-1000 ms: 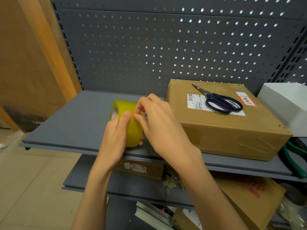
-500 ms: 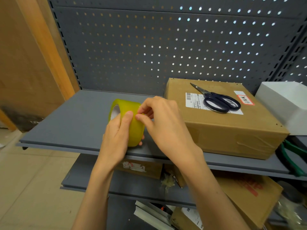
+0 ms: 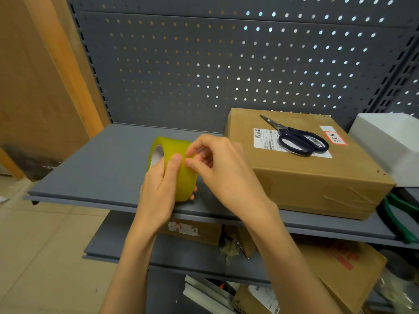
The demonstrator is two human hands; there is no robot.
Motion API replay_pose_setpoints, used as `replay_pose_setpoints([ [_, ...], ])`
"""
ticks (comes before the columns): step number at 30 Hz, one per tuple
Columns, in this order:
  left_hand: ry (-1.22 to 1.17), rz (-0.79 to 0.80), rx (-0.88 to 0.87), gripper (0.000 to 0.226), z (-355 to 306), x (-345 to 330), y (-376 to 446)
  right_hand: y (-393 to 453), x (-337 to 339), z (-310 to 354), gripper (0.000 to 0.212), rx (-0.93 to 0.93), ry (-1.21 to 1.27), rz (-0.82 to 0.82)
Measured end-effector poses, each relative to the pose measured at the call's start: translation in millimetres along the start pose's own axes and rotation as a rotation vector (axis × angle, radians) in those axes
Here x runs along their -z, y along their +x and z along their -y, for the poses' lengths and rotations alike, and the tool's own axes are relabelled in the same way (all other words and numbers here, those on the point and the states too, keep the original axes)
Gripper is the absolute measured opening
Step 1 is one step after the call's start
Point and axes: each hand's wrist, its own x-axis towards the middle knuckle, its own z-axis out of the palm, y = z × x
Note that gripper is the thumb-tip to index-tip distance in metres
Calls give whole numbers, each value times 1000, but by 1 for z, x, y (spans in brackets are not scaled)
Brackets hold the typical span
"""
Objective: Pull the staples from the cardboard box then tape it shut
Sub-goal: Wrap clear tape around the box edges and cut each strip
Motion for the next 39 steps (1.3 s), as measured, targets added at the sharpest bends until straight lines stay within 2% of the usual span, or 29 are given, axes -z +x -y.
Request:
replay_pose_setpoints([
  [4,27,-8,-11,43,4,1,0,-1,3,-2,30,5,-143,13],
  [6,83,-1,-46,43,5,0,-2,-2,7,0,25,5,-279,33],
  [8,157,-9,-103,32,4,-3,-4,-3,9,2,13,12,-388,50],
  [10,196,-16,-131,27,1,-5,-5,-4,11,7,16,3,-440,52],
  [14,166,11,-98,33,3,-2,-4,-5,17,13,23,8,-459,42],
  [20,95,52,-40,45,8,2,1,5,18,5,7,89,-533,90],
  [22,108,62,-42,48,8,3,1,9,20,1,5,109,-496,150],
  [26,79,59,-52,48,8,5,1,10,23,0,10,97,-229,299],
  [31,70,66,-70,54,8,7,3,9,19,-4,12,111,-102,310],
  [33,43,72,-62,46,7,7,3,10,18,-6,11,113,-102,317],
  [36,-52,141,-38,30,4,9,5,14,21,-9,17,105,-101,330],
  [39,-10,286,-80,40,5,21,5,19,23,-10,17,107,-82,328],
])
